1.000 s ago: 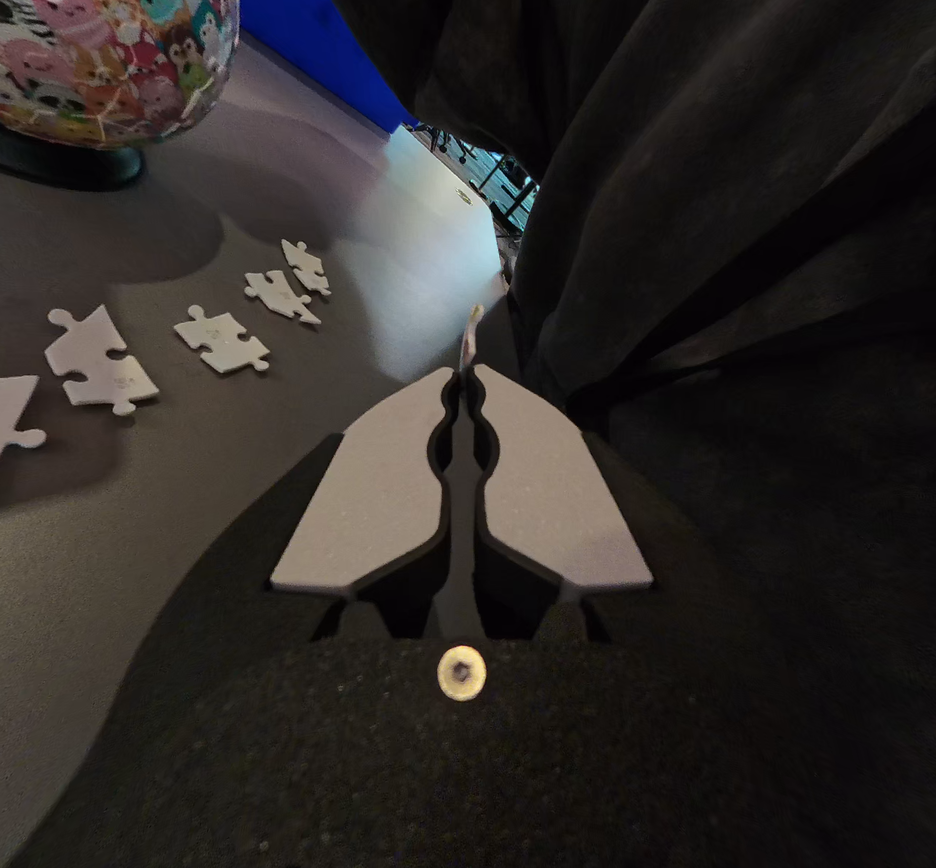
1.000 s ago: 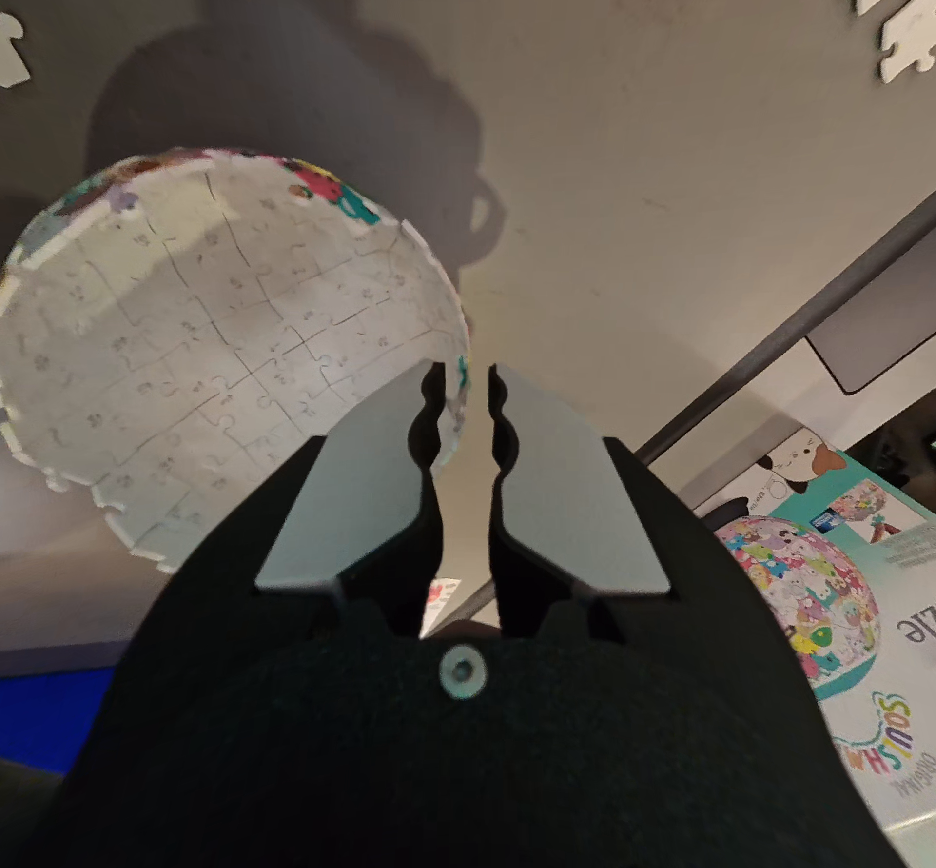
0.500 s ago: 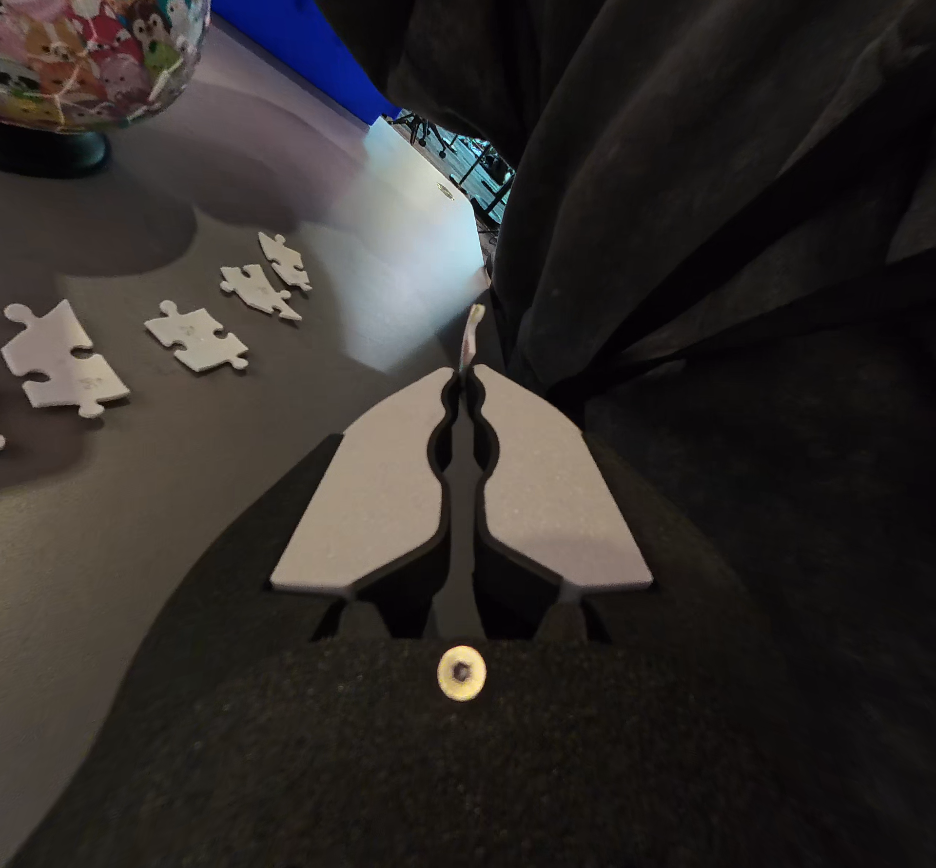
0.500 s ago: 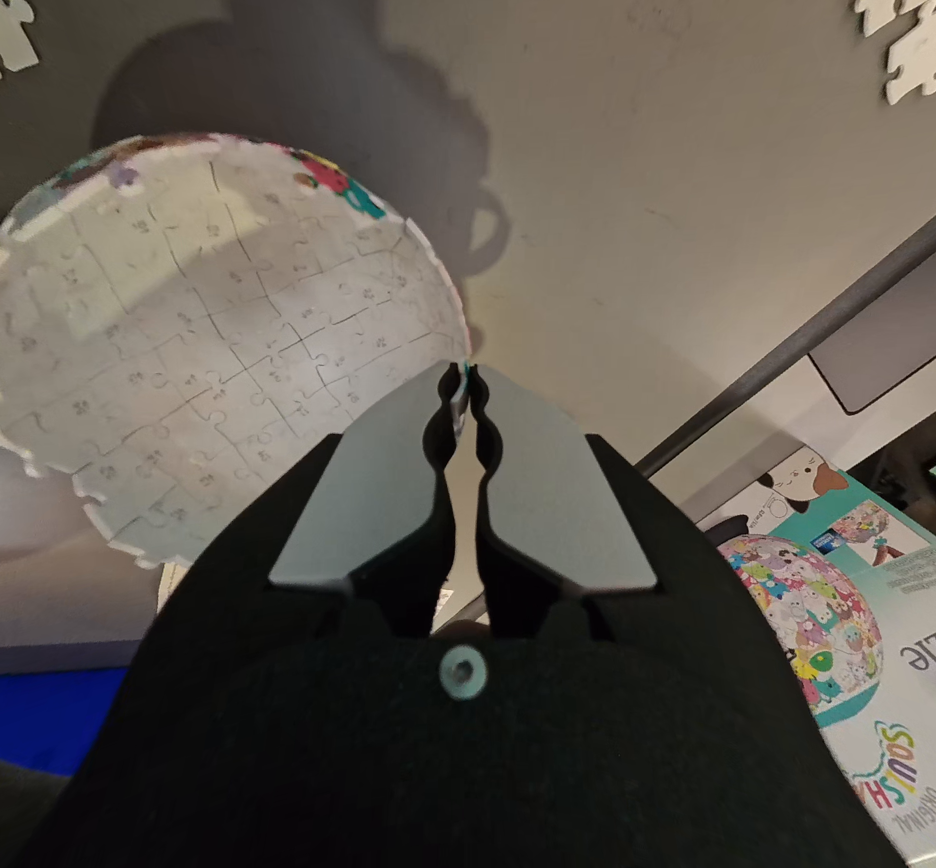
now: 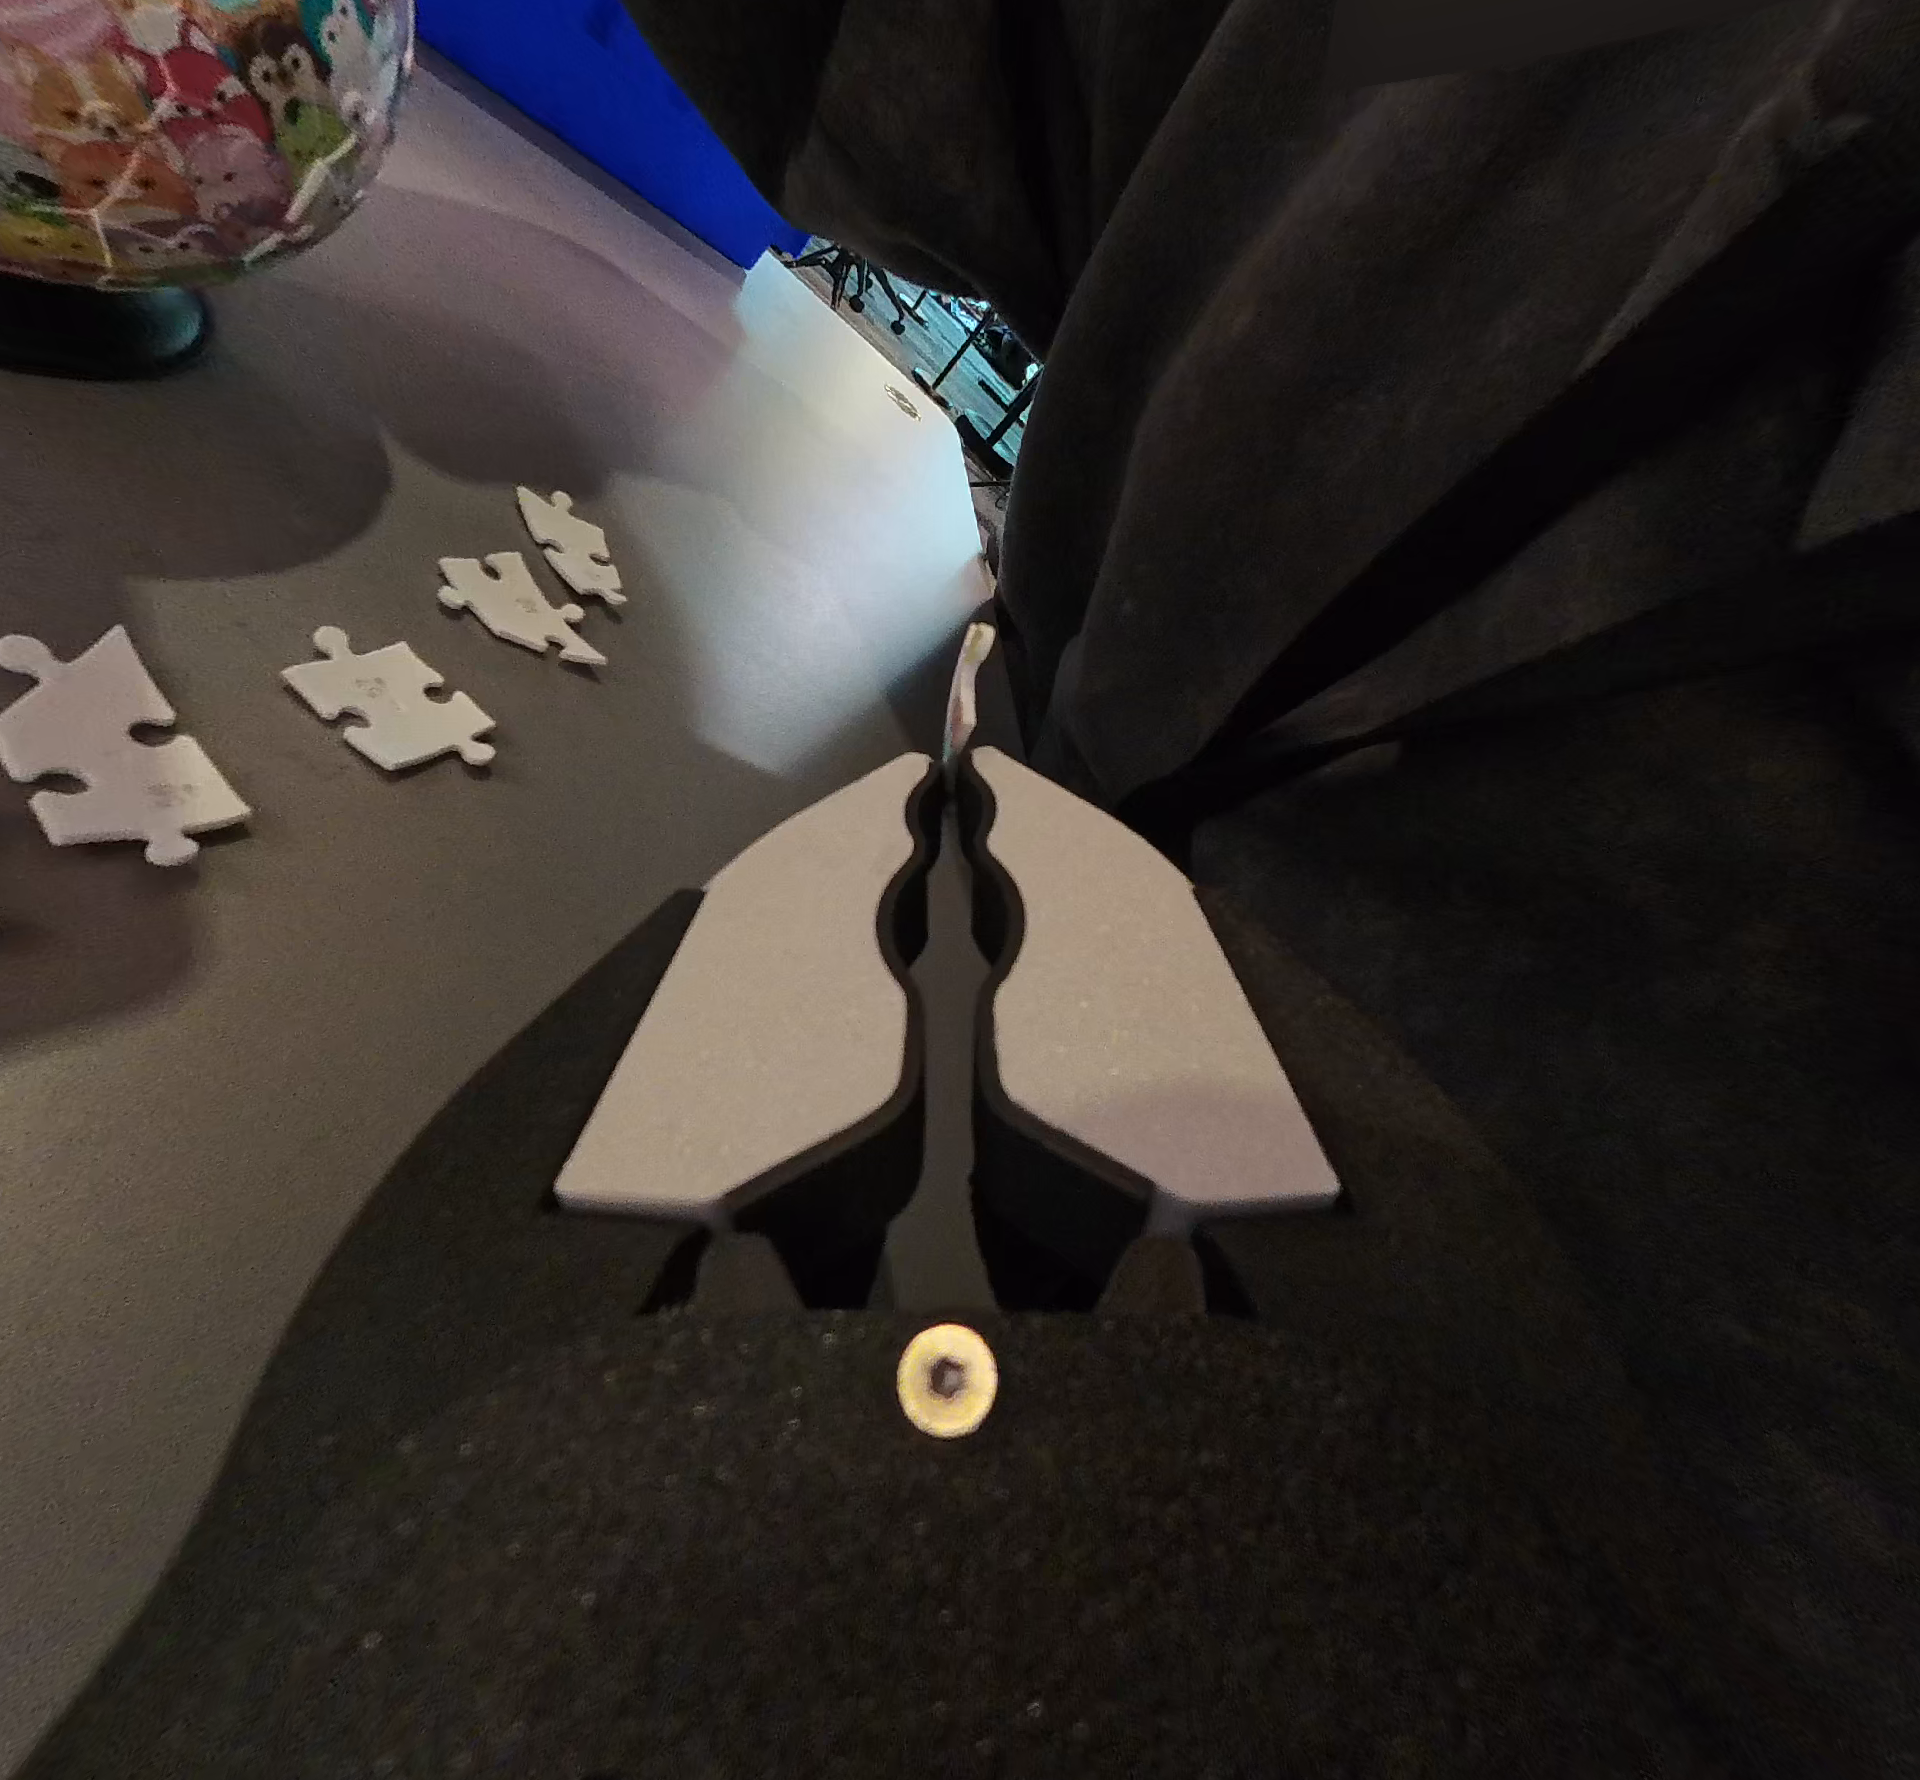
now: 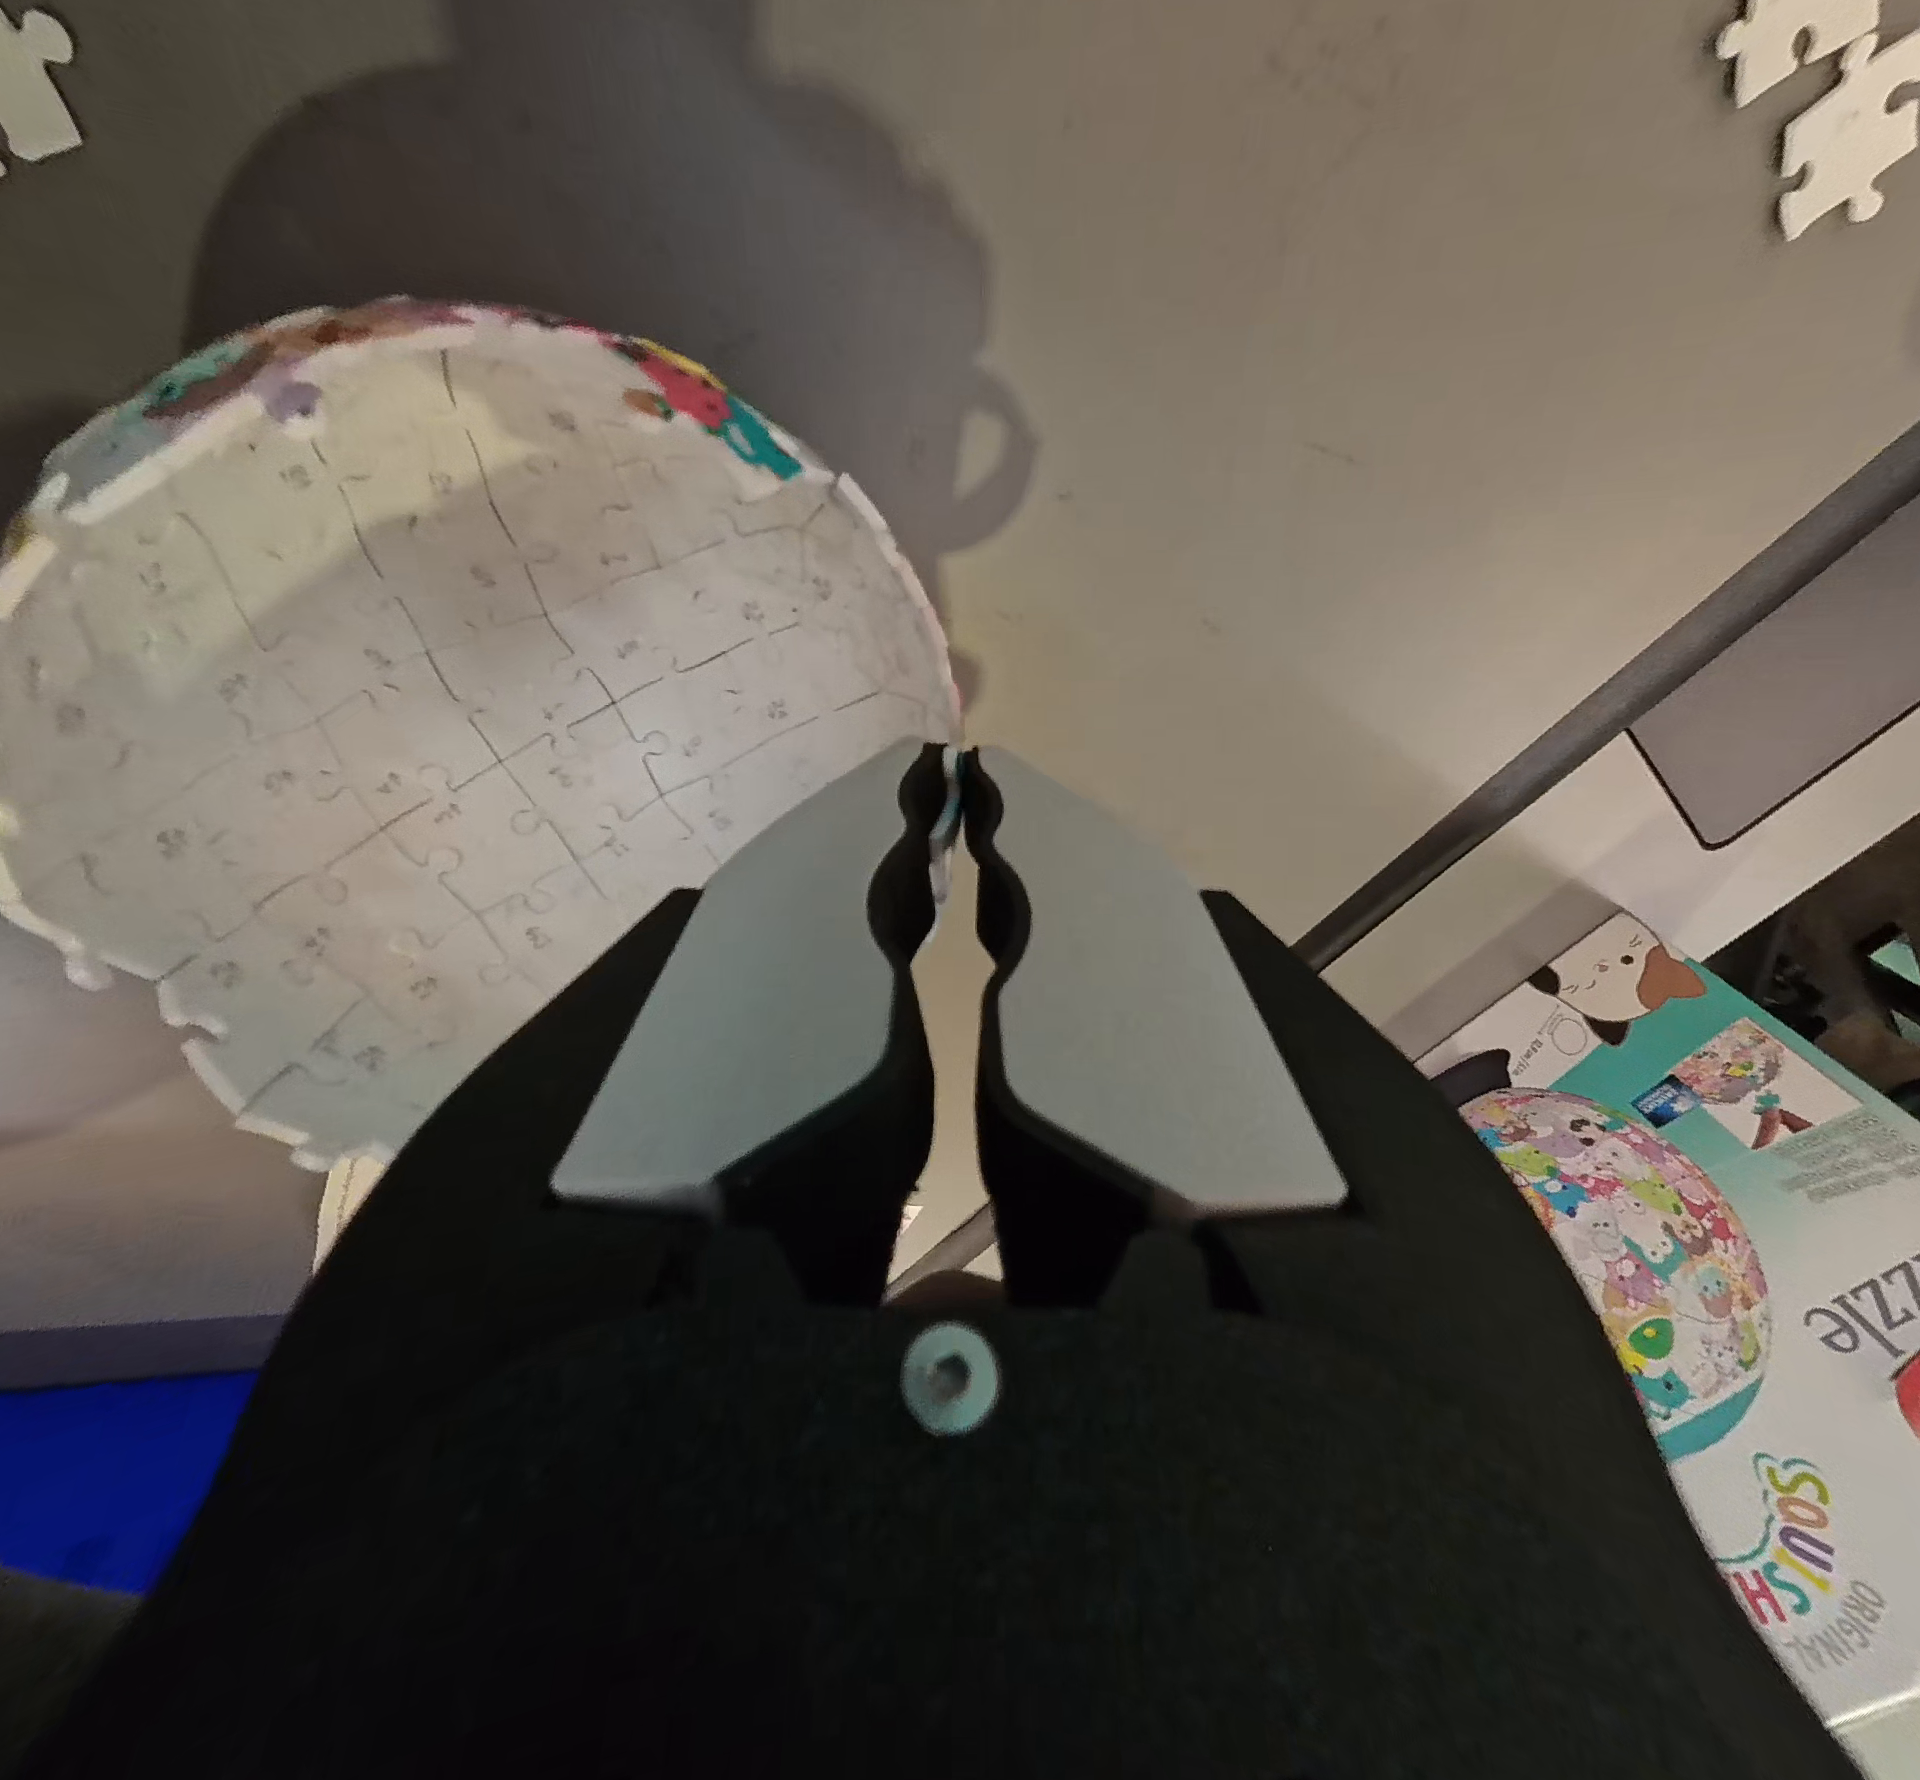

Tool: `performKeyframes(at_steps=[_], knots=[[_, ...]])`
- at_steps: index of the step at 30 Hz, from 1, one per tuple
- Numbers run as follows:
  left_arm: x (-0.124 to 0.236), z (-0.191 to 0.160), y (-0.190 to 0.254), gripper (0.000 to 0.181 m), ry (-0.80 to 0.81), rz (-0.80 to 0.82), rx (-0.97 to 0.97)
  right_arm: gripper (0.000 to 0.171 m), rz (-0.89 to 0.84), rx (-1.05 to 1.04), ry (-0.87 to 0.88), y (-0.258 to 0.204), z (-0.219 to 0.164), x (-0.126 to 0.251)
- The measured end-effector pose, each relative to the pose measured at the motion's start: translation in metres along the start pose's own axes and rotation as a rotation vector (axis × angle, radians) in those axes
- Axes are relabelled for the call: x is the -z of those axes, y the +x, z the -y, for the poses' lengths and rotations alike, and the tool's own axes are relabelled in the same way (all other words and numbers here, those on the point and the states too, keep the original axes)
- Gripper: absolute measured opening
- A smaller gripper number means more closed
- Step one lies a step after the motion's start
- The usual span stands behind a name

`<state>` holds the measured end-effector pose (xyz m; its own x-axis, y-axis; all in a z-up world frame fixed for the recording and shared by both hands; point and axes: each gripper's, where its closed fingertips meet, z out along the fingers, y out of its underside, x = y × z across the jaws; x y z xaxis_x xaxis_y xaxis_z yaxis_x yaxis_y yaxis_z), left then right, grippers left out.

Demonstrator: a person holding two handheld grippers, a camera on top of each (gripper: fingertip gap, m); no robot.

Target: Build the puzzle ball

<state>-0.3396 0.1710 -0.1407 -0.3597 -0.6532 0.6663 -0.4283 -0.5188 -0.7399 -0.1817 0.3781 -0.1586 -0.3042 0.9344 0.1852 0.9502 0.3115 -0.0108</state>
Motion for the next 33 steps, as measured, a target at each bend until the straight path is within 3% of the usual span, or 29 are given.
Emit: performKeyframes(at_steps=[3, 5, 9, 14, 17, 20, 25, 33], knots=[[0.0, 0.001, 0.0, 0.002, 0.006, 0.002, -0.001, 0.005, -0.004, -0.014, 0.009, -0.002, 0.001, 0.002], [0.002, 0.004, 0.0, 0.002, 0.022, 0.003, -0.006, 0.017, -0.003, -0.046, 0.033, -0.006, 0.005, 0.01], [0.012, 0.018, -0.001, 0.002, 0.104, 0.021, -0.026, 0.021, -0.123, -0.147, 0.125, -0.008, 0.016, 0.052], [0.032, 0.049, -0.009, 0.002, 0.292, 0.07, -0.04, 0.02, -0.326, -0.533, 0.504, -0.023, 0.067, 0.12], [0.036, 0.072, -0.006, 0.002, 0.427, 0.047, -0.043, 0.018, -0.226, -0.806, 0.894, -0.052, 0.124, 0.133], [0.022, 0.08, 0.01, 0.001, 0.442, -0.008, -0.045, 0.02, -0.129, -0.938, 1.077, -0.076, 0.157, 0.123], [-0.01, 0.079, 0.033, 0.002, 0.348, 0.072, -0.139, 0.016, -0.043, -0.956, 1.256, -0.107, 0.179, 0.135], [-0.051, 0.076, 0.057, 0.002, 0.319, 0.117, -0.155, 0.001, -0.15, -0.859, 1.206, -0.148, 0.176, 0.143]])
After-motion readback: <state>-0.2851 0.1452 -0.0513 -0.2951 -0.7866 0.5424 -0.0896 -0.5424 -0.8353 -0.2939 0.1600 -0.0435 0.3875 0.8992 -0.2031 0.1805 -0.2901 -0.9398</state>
